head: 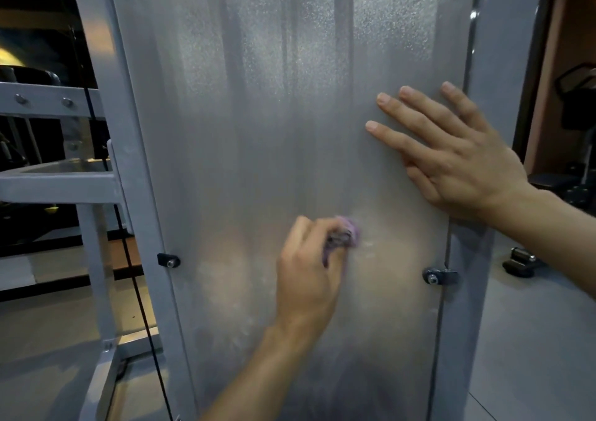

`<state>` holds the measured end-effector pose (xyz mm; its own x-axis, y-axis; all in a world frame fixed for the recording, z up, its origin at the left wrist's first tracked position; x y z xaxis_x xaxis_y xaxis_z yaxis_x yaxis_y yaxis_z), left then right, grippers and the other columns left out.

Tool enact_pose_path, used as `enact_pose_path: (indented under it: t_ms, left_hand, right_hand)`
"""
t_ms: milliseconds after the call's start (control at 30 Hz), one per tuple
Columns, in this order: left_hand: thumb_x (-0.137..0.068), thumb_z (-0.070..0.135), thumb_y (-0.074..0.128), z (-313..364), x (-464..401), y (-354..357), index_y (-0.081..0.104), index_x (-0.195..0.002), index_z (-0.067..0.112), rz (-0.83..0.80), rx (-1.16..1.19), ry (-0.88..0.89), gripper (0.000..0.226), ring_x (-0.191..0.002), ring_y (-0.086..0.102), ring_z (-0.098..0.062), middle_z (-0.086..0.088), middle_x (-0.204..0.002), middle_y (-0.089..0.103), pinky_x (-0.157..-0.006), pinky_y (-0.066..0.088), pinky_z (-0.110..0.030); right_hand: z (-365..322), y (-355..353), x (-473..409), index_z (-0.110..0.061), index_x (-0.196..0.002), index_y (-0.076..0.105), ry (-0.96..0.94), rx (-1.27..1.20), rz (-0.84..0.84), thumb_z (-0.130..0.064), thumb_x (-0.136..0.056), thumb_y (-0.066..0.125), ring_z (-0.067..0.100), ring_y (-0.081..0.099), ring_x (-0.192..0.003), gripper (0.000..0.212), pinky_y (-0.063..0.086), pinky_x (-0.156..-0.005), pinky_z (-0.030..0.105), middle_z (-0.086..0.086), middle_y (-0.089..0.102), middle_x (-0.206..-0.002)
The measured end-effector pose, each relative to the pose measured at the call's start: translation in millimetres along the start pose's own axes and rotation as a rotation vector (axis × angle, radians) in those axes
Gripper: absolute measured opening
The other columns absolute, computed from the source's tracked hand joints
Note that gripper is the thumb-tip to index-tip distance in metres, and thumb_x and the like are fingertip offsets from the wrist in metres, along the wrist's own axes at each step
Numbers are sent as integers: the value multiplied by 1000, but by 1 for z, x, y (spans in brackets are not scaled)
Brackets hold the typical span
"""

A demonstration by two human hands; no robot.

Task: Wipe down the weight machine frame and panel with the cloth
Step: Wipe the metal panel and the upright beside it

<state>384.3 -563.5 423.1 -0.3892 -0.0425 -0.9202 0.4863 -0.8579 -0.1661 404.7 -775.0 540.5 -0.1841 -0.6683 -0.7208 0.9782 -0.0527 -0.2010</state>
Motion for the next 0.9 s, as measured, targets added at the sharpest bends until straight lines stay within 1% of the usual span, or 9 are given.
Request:
enact_pose_path:
  t_ms: [100,233,300,367,433,533,667,833,900]
  left_hand:
    - [-75,-8,73,-1,-7,-2,71,-95,19,-93,-59,107,34,-79,54,-3,11,-91,57,-76,39,-8]
    - [-72,-15,67,-2,-50,-23,72,-92,16,196,-25,-13,37,-85,64,-5,-1,-94,67,-80,49,-15]
    - [-74,-12,70,9,-44,-12,72,-91,16,126,-29,54,33,-84,60,-3,5,-94,65,-80,46,-12]
    - [-78,-4,73,15,-18,9,71,-88,18,-69,-48,176,24,-79,50,-2,18,-90,52,-79,35,-4]
    - [-84,7,70,17,2,18,70,-88,19,-213,-91,269,13,-75,46,-8,16,-86,43,-77,30,-2]
    - [-82,4,70,12,-19,10,71,-88,16,-146,-107,294,14,-77,52,-13,6,-84,55,-74,36,-12]
    - [-78,-5,74,20,-56,0,72,-91,14,41,-94,184,23,-81,52,-7,11,-88,55,-77,37,-12]
    - [-89,8,75,32,1,43,70,-89,20,-310,-153,497,13,-75,42,-15,5,-82,51,-68,36,-23]
    - [-92,13,69,30,-12,37,70,-89,19,-288,-136,519,7,-76,46,-15,7,-85,52,-69,36,-23]
  right_hand:
    - [0,0,0,-22,-163,25,4,14,-3,-23,-98,41,28,18,-158,67,18,-125,58,8,19,-170]
    - [0,-1,0,-22,-163,25,16,18,-2,-24,-100,39,28,18,-157,65,17,-125,58,8,20,-170]
    - [-1,-1,0,-22,-163,25,15,15,-12,-24,-100,39,28,18,-158,65,17,-125,58,8,19,-170]
    - [-1,-1,1,-23,-163,24,16,23,-16,-24,-99,41,28,17,-158,66,17,-125,58,8,18,-171]
    - [0,-1,1,-23,-163,24,16,26,-20,-23,-99,41,28,17,-158,67,18,-125,58,8,18,-171]
    - [-1,-2,0,-22,-163,25,16,22,-14,-23,-98,42,28,18,-157,68,19,-125,58,8,19,-170]
    - [0,-3,-1,-22,-163,25,15,21,-18,-23,-98,42,29,18,-157,67,17,-125,58,8,19,-170]
    - [-2,-2,0,-21,-163,26,15,35,-13,-22,-98,43,29,19,-157,67,18,-125,58,9,20,-170]
    - [-1,-3,0,-21,-163,27,18,38,-8,-21,-98,43,29,19,-157,66,19,-125,58,9,21,-170]
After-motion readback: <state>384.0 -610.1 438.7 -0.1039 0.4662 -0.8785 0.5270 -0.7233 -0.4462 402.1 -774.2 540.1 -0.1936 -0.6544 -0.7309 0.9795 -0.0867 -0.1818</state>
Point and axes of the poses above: each hand's wrist, its own x-axis away from the middle knuckle, its own y-axis out of the palm, z = x × y, the point moved 4 cm from there along -x, towards the middle knuckle
